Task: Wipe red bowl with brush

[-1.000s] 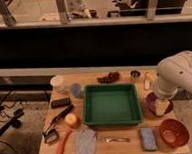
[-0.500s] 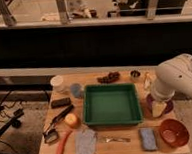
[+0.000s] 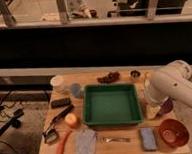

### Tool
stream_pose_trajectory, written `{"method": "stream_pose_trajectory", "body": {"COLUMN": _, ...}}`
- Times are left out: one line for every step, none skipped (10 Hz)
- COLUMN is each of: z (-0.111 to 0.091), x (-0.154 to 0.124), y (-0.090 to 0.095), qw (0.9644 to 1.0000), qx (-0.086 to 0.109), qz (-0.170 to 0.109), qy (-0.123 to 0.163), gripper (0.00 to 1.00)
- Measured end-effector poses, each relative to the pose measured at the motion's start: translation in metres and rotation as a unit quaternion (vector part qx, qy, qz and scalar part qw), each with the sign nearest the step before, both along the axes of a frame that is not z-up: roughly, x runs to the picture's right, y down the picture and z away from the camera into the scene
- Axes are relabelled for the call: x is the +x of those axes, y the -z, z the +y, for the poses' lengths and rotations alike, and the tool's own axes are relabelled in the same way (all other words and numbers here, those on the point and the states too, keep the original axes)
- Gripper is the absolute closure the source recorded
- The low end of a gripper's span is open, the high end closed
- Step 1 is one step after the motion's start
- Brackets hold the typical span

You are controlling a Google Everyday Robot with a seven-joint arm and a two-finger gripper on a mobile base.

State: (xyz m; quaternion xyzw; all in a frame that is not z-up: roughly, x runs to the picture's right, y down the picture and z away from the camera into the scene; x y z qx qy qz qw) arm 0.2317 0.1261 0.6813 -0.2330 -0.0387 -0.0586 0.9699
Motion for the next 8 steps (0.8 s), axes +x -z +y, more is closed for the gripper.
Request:
{"method": "stream_pose_trajectory", "body": {"z": 0.001, "x": -0.018, "y": -0.001, "qw": 0.9997, "qx": 0.003, "qz": -0.017, "qy": 0.016, "gripper": 0.20}}
{"method": "stream_pose_trajectory", "body": {"z": 0.001, "x": -0.034, "y": -0.001, "qw": 0.9991, "qx": 0.005, "qz": -0.031, "qy": 0.029, "gripper": 0.20}}
{"method": "stream_pose_trajectory", "body": {"z": 0.001, "x": -0.051, "y": -0.001, "qw": 0.9981, "qx": 0.006, "qz": -0.045, "qy": 0.041, "gripper": 0.20}}
{"method": "stream_pose_trajectory", "body": {"z": 0.002, "x": -0.073, "y": 0.001, "qw": 0.9963, "qx": 0.007, "qz": -0.064, "qy": 0.057, "gripper": 0.20}}
{"method": "stream_pose_trajectory", "body": {"z": 0.004, "x": -0.095, "y": 0.006, "qw": 0.9935, "qx": 0.007, "qz": -0.087, "qy": 0.073, "gripper": 0.20}}
{"method": "stream_pose_trajectory", "body": {"z": 0.007, "x": -0.116, "y": 0.012, "qw": 0.9893, "qx": 0.006, "qz": -0.112, "qy": 0.093, "gripper": 0.20}}
{"method": "stream_pose_trajectory", "body": {"z": 0.007, "x": -0.130, "y": 0.016, "qw": 0.9859, "qx": 0.005, "qz": -0.130, "qy": 0.105, "gripper": 0.20}}
{"method": "stream_pose_trajectory", "body": {"z": 0.008, "x": -0.129, "y": 0.017, "qw": 0.9858, "qx": 0.004, "qz": -0.129, "qy": 0.107, "gripper": 0.20}}
